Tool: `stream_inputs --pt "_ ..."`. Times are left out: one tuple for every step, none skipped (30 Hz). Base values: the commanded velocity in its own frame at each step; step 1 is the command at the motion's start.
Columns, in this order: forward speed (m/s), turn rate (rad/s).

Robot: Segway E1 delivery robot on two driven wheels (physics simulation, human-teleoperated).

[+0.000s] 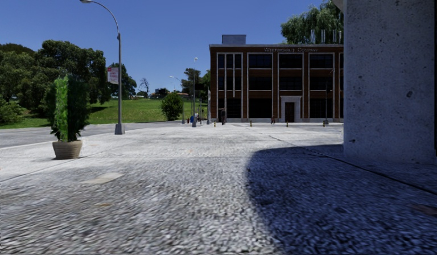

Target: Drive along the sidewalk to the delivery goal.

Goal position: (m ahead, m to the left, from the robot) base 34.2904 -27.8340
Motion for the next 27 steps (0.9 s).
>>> stream_inputs --pt "2.0 0.0" --pt "2.0 0.0" --pt "2.0 0.0" --pt "2.0 0.0" --pt "2.0 0.0" --pt "2.0 0.0" --pt "2.0 0.0" --pt "2.0 0.0" --pt "2.0 0.0" --pt "2.0 0.0" --pt "2.0 0.0" --pt "2.0 0.0" --pt "2.0 0.0" --pt "2.0 0.0" --pt "2.0 0.0" --pt "2.0 0.0" --pt "2.0 0.0" --pt "2.0 0.0" --pt "2.0 0.0" --pt "2.0 0.0" --pt "2.0 0.0" --pt "2.0 0.0" --pt "2.0 0.0" --pt "2.0 0.0" --pt "2.0 0.0" --pt "2.0 0.0" --pt "2.0 0.0"
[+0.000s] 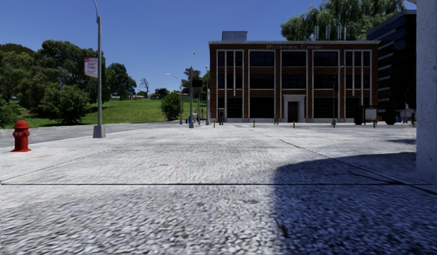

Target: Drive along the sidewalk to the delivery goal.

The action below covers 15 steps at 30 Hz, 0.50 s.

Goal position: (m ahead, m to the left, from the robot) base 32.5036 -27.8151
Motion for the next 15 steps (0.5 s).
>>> stream_inputs --pt "2.0 0.0" --pt "2.0 0.0" --pt "2.0 0.0" --pt "2.0 0.0" --pt "2.0 0.0" --pt "2.0 0.0" --pt "2.0 0.0" --pt "2.0 0.0" --pt "2.0 0.0" --pt "2.0 0.0" --pt "2.0 0.0" --pt "2.0 0.0" --pt "2.0 0.0" --pt "2.0 0.0" --pt "2.0 0.0"
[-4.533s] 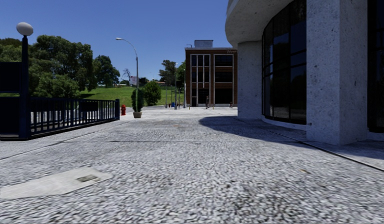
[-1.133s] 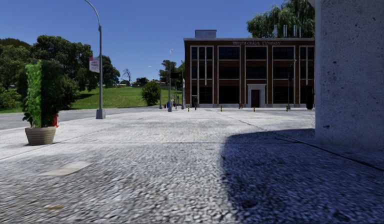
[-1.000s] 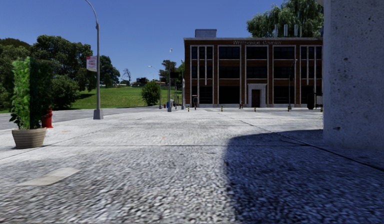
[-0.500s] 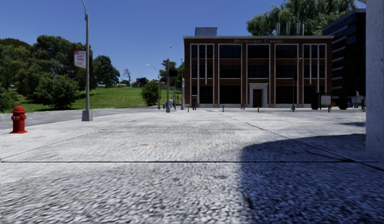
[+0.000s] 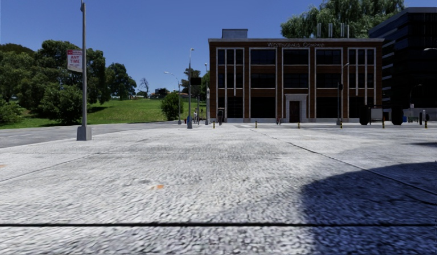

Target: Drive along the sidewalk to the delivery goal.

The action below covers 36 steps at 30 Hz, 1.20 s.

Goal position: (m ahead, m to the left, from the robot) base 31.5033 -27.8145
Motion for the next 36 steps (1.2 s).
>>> stream_inputs --pt "2.0 0.0" --pt "2.0 0.0" --pt "2.0 0.0" --pt "2.0 0.0" --pt "2.0 0.0" --pt "2.0 0.0" --pt "2.0 0.0" --pt "2.0 0.0" --pt "2.0 0.0" --pt "2.0 0.0" --pt "2.0 0.0" --pt "2.0 0.0" --pt "2.0 0.0" --pt "2.0 0.0" --pt "2.0 0.0" --pt "2.0 0.0" --pt "2.0 0.0" --pt "2.0 0.0" --pt "2.0 0.0" --pt "2.0 0.0" --pt "2.0 0.0" --pt "2.0 0.0" --pt "2.0 0.0" --pt "2.0 0.0" --pt "2.0 0.0" --pt "2.0 0.0" --pt "2.0 0.0" --pt "2.0 0.0" --pt "2.0 0.0" --pt "2.0 0.0" --pt "2.0 0.0" --pt "2.0 0.0" --pt "2.0 0.0" --pt "2.0 0.0" --pt "2.0 0.0" --pt "2.0 0.0"
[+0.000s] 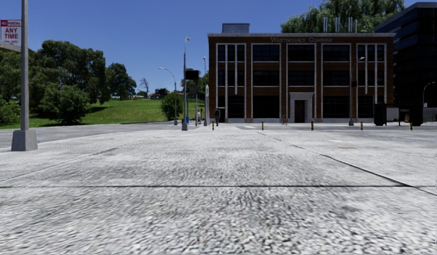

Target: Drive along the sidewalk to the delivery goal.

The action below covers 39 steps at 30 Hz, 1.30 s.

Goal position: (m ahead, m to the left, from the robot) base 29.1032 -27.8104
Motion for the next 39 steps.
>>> stream_inputs --pt "2.0 0.0" --pt "2.0 0.0" --pt "2.0 0.0" --pt "2.0 0.0" --pt "2.0 0.0" --pt "2.0 0.0" --pt "2.0 0.0" --pt "2.0 0.0" --pt "2.0 0.0" --pt "2.0 0.0" --pt "2.0 0.0" --pt "2.0 0.0" --pt "2.0 0.0" --pt "2.0 0.0" --pt "2.0 0.0" --pt "2.0 0.0" --pt "2.0 0.0" --pt "2.0 0.0" --pt "2.0 0.0" --pt "2.0 0.0" --pt "2.0 0.0" --pt "2.0 0.0" --pt "2.0 0.0" --pt "2.0 0.0" --pt "2.0 0.0" --pt "2.0 0.0" --pt "2.0 0.0" --pt "2.0 0.0" --pt "2.0 0.0" --pt "2.0 0.0" --pt "2.0 0.0" --pt "2.0 0.0" --pt "2.0 0.0" --pt "2.0 0.0" --pt "2.0 0.0" --pt "2.0 0.0" --pt "2.0 0.0" --pt "2.0 0.0" --pt "2.0 0.0"
